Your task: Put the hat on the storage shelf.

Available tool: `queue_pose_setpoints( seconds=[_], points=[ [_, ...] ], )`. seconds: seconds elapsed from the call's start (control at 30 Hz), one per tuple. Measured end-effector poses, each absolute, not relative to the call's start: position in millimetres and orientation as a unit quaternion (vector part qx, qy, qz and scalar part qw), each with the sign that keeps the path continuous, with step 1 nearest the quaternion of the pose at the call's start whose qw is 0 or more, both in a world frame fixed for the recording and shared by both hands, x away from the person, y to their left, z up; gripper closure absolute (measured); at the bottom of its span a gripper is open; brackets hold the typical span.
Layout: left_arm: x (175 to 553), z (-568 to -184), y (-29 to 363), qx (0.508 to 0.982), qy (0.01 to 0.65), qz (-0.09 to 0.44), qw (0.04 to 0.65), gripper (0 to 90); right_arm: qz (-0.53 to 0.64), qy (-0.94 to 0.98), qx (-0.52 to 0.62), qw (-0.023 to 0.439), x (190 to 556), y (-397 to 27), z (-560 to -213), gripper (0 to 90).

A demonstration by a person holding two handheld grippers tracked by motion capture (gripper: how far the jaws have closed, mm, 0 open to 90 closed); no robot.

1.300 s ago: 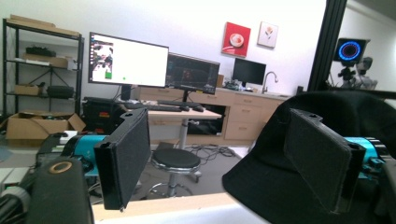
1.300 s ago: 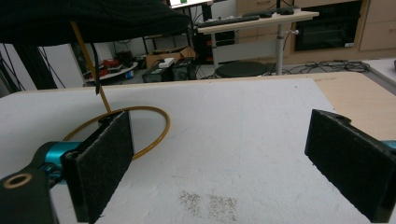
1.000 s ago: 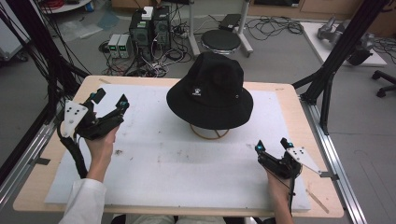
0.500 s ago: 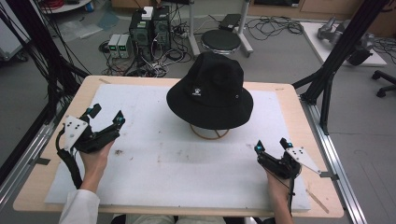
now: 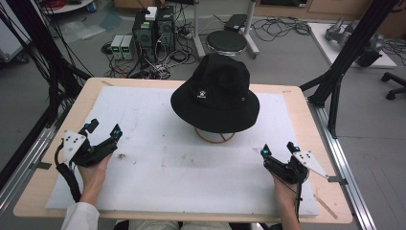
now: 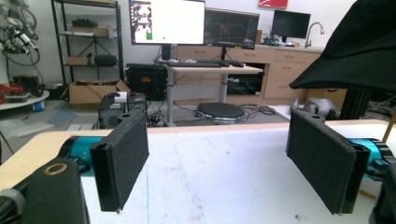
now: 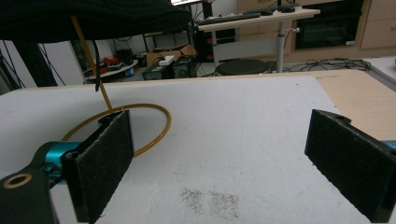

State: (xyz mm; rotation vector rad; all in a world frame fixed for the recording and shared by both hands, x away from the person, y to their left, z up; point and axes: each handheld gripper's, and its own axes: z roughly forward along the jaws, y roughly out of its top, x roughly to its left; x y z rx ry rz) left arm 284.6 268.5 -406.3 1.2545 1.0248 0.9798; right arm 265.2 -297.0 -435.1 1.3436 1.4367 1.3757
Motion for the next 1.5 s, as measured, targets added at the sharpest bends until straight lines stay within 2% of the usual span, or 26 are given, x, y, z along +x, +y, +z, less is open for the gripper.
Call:
queue_pose_setpoints(
  seconds=[0.5,1.5],
  points=[
    [279,-426,278,0.538,0.452,0.419,0.576,21.7,0.529,0.565,0.518,0.364,266,-296,-436,7.3],
    [273,-435,287,0.518,0.476,0.399,0.589,22.5,0.534,0.570,0.513,0.356,266,-296,-436,7.3]
  ],
)
